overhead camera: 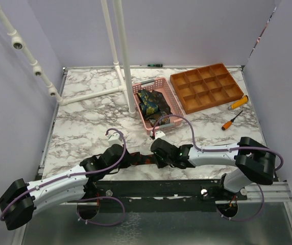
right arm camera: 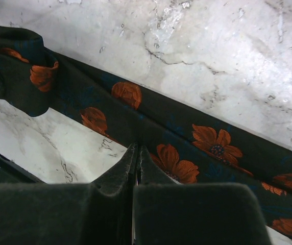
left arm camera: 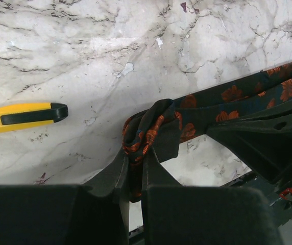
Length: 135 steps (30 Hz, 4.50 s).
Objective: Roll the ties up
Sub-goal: Roll the tie at the center of the board.
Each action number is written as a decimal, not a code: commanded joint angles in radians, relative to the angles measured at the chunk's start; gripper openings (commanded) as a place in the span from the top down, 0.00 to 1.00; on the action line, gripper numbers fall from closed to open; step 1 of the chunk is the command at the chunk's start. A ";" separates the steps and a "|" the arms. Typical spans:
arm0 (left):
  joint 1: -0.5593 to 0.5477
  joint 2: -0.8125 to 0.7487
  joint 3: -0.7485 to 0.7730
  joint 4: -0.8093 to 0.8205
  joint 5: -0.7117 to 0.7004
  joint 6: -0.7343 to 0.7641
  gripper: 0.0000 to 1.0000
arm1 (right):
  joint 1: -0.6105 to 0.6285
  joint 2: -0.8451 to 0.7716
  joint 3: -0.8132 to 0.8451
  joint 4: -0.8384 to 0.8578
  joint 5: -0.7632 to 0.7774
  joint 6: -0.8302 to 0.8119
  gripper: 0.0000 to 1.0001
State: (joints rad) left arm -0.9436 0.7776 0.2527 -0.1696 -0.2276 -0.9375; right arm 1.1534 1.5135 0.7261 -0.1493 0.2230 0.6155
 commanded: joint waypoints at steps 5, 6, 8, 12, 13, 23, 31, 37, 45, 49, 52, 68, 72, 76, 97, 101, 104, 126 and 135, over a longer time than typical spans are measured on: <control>0.003 -0.013 -0.012 0.005 0.017 0.010 1.00 | 0.013 0.036 -0.004 0.004 -0.024 -0.014 1.00; 0.003 -0.010 -0.011 0.003 0.017 0.011 1.00 | 0.014 0.026 0.001 -0.002 -0.010 -0.005 0.99; 0.003 0.004 -0.006 0.001 0.020 0.014 1.00 | 0.014 -0.003 0.014 -0.016 0.027 0.016 0.87; 0.003 0.045 0.009 0.000 0.037 0.024 1.00 | 0.014 -0.052 0.050 -0.017 0.065 0.052 0.62; 0.003 0.052 0.012 0.000 0.041 0.027 1.00 | 0.014 -0.058 0.058 -0.009 0.062 0.061 0.59; 0.003 0.048 0.013 -0.010 0.042 0.023 1.00 | 0.005 0.051 0.118 0.188 -0.090 0.176 0.55; 0.003 0.059 0.038 -0.033 0.041 0.034 1.00 | -0.020 0.175 0.169 0.173 -0.083 0.236 0.83; 0.003 0.054 0.045 -0.044 0.037 0.034 1.00 | -0.030 0.219 0.168 0.154 -0.111 0.253 0.85; 0.003 0.079 0.143 -0.114 0.032 0.067 1.00 | -0.040 0.263 0.094 0.255 -0.181 0.320 0.87; 0.003 0.142 0.207 -0.155 0.036 0.096 1.00 | -0.041 0.280 0.045 0.366 -0.218 0.363 0.88; 0.001 0.193 0.239 -0.172 0.037 0.110 1.00 | -0.043 0.286 -0.003 0.491 -0.260 0.396 0.89; -0.050 0.392 0.450 -0.214 -0.010 0.121 1.00 | -0.067 0.402 -0.150 1.026 -0.401 0.484 0.89; -0.081 0.434 0.458 -0.218 -0.055 0.096 1.00 | -0.067 0.375 -0.179 1.070 -0.384 0.487 0.86; -0.094 0.443 0.473 -0.220 -0.087 0.081 1.00 | -0.067 0.441 -0.149 1.176 -0.449 0.500 0.85; -0.099 0.495 0.532 -0.318 -0.180 0.100 1.00 | -0.078 0.321 -0.169 1.028 -0.355 0.453 0.62; -0.100 0.502 0.538 -0.348 -0.207 0.103 1.00 | -0.081 0.251 -0.189 0.957 -0.304 0.435 0.60; -0.100 0.517 0.551 -0.373 -0.222 0.106 1.00 | -0.086 0.213 -0.207 0.924 -0.278 0.437 0.60; -0.212 0.870 0.833 -0.692 -0.495 0.110 1.00 | -0.089 -0.406 -0.533 0.461 0.066 0.454 0.61; -0.271 1.141 1.029 -0.890 -0.616 0.077 1.00 | -0.088 -0.681 -0.601 0.237 0.126 0.508 0.62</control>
State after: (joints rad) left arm -1.1873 1.8118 1.1995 -0.9264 -0.7444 -0.8341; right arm 1.0603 0.9173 0.1436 0.2420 0.2729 1.0901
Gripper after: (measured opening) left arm 0.084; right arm 0.387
